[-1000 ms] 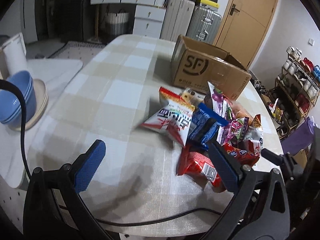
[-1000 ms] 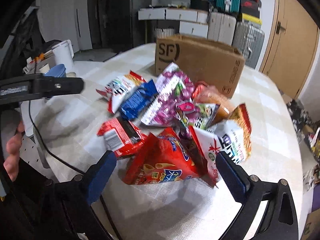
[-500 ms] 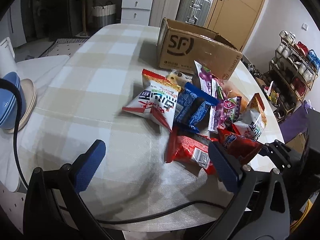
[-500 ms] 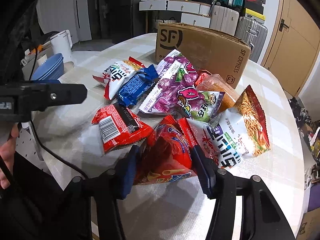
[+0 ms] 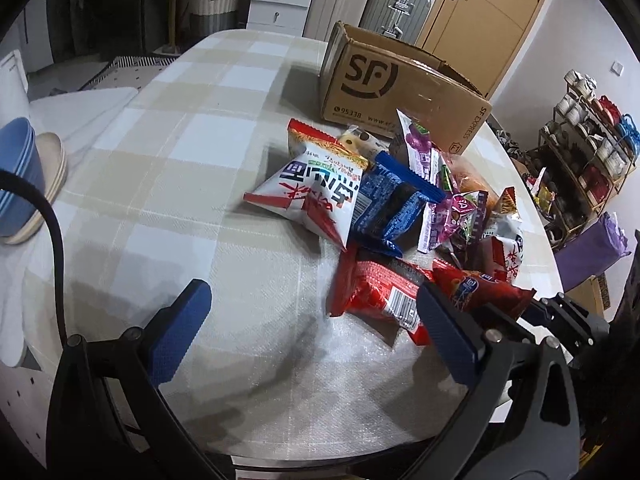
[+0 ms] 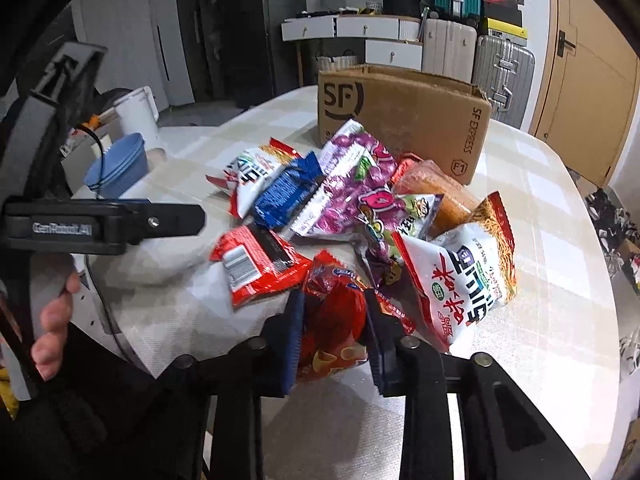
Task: Organize snacks
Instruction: 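Grasp a red snack bag with the right gripper while the left gripper approaches another red bag, then grasp the red wafer pack with the left gripper while the right gripper lifts its red bag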
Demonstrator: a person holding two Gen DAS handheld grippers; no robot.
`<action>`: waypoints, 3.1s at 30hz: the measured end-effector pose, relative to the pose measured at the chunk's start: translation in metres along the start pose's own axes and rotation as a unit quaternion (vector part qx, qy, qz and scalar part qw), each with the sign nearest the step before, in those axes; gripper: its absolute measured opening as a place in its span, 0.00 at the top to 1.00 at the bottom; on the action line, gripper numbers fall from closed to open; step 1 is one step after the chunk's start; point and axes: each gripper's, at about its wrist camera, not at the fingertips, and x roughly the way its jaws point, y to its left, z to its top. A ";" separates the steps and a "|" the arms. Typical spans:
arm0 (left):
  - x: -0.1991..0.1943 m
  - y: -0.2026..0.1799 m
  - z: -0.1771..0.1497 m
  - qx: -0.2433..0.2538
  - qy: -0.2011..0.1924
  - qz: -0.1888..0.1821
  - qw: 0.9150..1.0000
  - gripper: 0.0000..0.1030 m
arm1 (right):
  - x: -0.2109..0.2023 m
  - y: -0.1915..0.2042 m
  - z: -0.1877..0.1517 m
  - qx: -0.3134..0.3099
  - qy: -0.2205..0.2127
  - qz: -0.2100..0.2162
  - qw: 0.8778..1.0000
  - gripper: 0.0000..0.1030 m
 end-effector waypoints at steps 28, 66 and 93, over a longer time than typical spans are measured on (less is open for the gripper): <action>0.003 0.000 -0.002 -0.003 0.012 -0.011 1.000 0.01 | 0.002 0.006 -0.008 -0.024 0.009 -0.014 1.000 0.69; 0.024 -0.018 -0.008 -0.076 0.057 -0.025 0.995 0.02 | -0.066 -0.050 0.004 0.141 -0.104 0.082 0.981 0.82; 0.034 -0.050 -0.018 0.026 0.053 0.066 0.996 0.56 | -0.060 -0.053 -0.001 0.150 -0.077 0.083 0.982 0.84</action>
